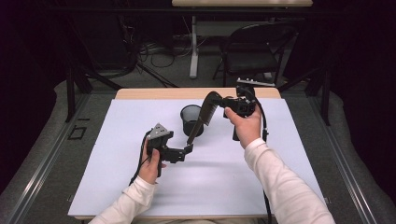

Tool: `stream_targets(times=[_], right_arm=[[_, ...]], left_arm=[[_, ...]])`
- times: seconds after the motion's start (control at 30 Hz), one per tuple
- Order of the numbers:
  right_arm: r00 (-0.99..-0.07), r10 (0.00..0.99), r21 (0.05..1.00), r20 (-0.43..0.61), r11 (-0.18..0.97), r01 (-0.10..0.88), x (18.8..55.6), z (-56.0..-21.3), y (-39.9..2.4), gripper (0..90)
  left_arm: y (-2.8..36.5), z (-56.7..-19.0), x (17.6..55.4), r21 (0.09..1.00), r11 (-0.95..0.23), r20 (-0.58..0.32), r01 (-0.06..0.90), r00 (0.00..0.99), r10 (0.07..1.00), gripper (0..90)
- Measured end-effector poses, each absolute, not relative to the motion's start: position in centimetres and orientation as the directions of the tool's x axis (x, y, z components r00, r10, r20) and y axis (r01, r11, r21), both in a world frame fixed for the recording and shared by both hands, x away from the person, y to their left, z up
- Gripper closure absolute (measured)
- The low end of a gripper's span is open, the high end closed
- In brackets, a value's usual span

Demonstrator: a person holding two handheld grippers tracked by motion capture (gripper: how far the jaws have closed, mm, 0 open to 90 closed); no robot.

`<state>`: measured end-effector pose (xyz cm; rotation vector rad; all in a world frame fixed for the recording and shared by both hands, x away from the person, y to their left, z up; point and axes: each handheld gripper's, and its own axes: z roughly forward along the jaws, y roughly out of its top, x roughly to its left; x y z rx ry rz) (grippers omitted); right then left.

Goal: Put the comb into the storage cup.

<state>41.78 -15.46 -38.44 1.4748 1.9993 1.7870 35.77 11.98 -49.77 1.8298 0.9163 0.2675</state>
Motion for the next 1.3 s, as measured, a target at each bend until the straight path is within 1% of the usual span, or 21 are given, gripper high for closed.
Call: stream_targets(times=[0.4,0.53,0.87,1.3], right_arm=[[-0.532,0.697,0.814,0.482,-0.13,0.566,42.2,-37.5,-15.1,86.4],[-0.531,0.704,0.819,0.472,-0.127,0.56,42.4,-37.2,-15.0,86.4],[-0.517,0.725,0.827,0.455,-0.129,0.547,43.2,-36.4,-15.1,86.5],[-0.503,0.749,0.839,0.433,-0.131,0.527,44.3,-35.0,-14.5,86.4]], left_arm=[[12.4,-49.6,35.8,0.863,-0.194,-0.217,0.466,0.691,0.69,0.5],[12.4,-49.5,35.8,0.861,-0.194,-0.228,0.471,0.697,0.68,0.6],[12.6,-49.4,35.8,0.859,-0.21,-0.213,0.467,0.698,0.684,0.5],[12.8,-49.3,35.8,0.863,-0.195,-0.22,0.466,0.694,0.686,0.5]])
